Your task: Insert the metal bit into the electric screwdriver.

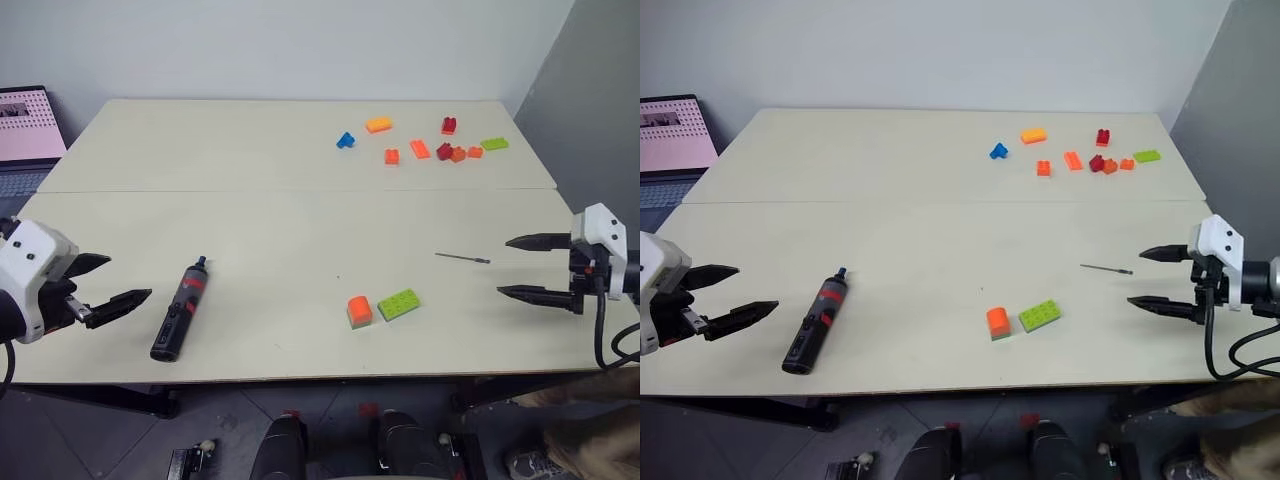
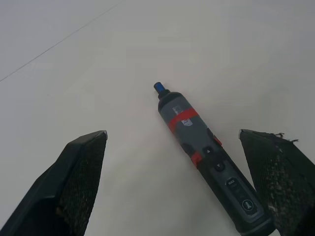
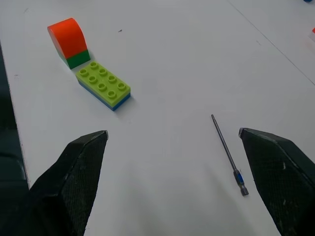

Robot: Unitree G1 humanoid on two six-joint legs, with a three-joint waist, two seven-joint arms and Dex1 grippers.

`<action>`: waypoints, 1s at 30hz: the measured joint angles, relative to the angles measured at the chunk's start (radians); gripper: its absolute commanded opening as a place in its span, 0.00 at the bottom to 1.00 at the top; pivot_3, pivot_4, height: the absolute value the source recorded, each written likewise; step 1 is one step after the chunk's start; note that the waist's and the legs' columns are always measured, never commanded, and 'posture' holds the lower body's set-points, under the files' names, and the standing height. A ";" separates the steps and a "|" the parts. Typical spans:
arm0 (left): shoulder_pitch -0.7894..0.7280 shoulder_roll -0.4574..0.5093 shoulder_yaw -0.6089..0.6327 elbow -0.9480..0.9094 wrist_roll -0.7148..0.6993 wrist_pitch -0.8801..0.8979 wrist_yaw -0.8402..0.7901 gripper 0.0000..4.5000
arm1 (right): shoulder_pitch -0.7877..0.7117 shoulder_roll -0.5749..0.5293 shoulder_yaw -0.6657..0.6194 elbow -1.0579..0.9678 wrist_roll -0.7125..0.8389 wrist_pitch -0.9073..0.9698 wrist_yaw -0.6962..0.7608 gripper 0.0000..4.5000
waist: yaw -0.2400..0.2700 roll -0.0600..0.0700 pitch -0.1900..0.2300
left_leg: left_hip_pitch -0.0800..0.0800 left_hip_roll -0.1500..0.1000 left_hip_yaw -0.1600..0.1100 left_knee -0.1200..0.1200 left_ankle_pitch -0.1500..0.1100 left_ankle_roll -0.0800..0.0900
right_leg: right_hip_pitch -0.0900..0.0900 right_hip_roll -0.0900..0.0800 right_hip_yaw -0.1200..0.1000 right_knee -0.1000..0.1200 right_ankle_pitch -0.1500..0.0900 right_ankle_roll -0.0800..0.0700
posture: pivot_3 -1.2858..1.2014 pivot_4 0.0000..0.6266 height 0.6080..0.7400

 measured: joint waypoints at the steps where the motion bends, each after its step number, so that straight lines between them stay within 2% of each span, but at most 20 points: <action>1: 0.000 0.000 0.000 0.000 0.000 0.000 -0.001 1.00 | 0.000 -0.001 0.000 0.001 0.000 -0.002 0.000 1.00 | 0.000 0.000 0.000 | 0.000 0.000 0.000 0.000 0.000 0.000 | 0.000 0.000 0.000 0.000 0.000 0.000 | 0.52 0.24 1.00; 20: -0.020 0.003 -0.015 0.015 0.017 -0.026 -0.036 1.00 | -0.009 0.011 0.005 0.009 -0.025 -0.022 -0.012 1.00 | 0.000 0.000 0.000 | 0.000 0.000 0.000 0.000 0.000 0.000 | 0.000 0.000 0.000 0.001 0.000 0.000 | 0.52 0.24 1.00; 28: -0.138 0.021 -0.118 -0.091 -0.054 -0.041 -0.098 1.00 | -0.063 0.046 0.070 -0.017 -0.037 -0.033 0.001 1.00 | 0.000 0.000 0.000 | 0.000 0.000 0.000 0.001 0.000 0.000 | 0.000 0.000 0.000 0.002 0.000 0.000 | 0.52 0.24 1.00; 30: -0.185 0.029 -0.203 -0.150 -0.083 -0.036 -0.118 1.00 | -0.120 0.077 0.146 -0.035 -0.062 -0.030 0.004 1.00 | -0.002 0.000 0.000 | 0.001 0.000 0.000 0.001 0.000 0.000 | 0.000 0.001 0.001 0.003 0.000 0.001 | 0.52 0.24 1.00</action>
